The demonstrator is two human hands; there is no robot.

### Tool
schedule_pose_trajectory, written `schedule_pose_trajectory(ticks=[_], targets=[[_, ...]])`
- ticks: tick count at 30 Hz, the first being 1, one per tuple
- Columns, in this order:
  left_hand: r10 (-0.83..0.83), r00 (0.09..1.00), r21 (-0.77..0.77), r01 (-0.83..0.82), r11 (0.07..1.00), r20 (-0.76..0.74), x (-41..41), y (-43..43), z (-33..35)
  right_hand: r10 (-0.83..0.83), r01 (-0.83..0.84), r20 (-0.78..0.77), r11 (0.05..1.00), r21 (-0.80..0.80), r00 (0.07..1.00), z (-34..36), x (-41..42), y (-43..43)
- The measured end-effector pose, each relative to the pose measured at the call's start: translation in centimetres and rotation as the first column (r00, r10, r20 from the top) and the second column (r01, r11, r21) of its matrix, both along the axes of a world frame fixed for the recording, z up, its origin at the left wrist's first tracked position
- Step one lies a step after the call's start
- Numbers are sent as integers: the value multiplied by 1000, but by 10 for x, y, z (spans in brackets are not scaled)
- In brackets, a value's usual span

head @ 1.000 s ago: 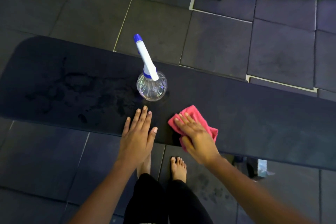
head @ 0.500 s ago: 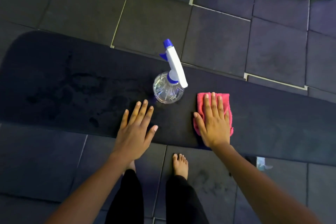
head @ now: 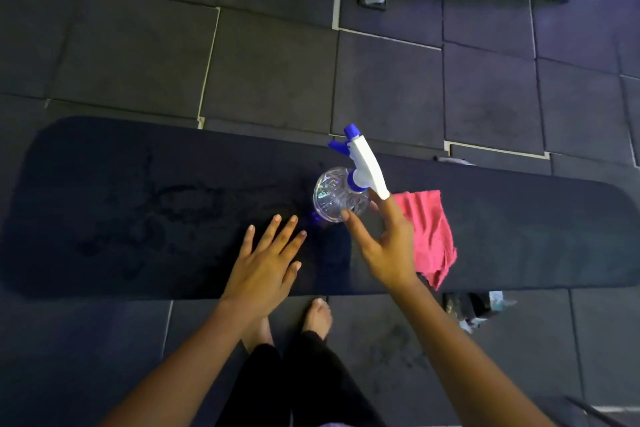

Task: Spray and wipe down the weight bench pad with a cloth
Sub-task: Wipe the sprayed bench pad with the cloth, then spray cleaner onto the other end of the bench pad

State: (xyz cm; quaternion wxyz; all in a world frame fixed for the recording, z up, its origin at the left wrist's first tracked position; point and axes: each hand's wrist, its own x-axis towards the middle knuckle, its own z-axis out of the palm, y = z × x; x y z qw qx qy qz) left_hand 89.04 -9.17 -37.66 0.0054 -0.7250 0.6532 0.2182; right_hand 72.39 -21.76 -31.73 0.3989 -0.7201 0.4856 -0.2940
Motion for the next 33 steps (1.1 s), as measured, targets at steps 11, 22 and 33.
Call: schedule_pose_trajectory(ticks=[11,22,33], targets=[[58,998,-20,-58,998,-36,-7,0,-7,-2,7,26,984,-177,1000,-6,14,-33],[129,991,-1,-129,992,-21,-19,-5,-2,189,-165,162,975,-147,969,10,56,-62],[121,993,-60,-121,991,8,-9,-6,-10,-170,79,38,634,770,985,10,11,-31]])
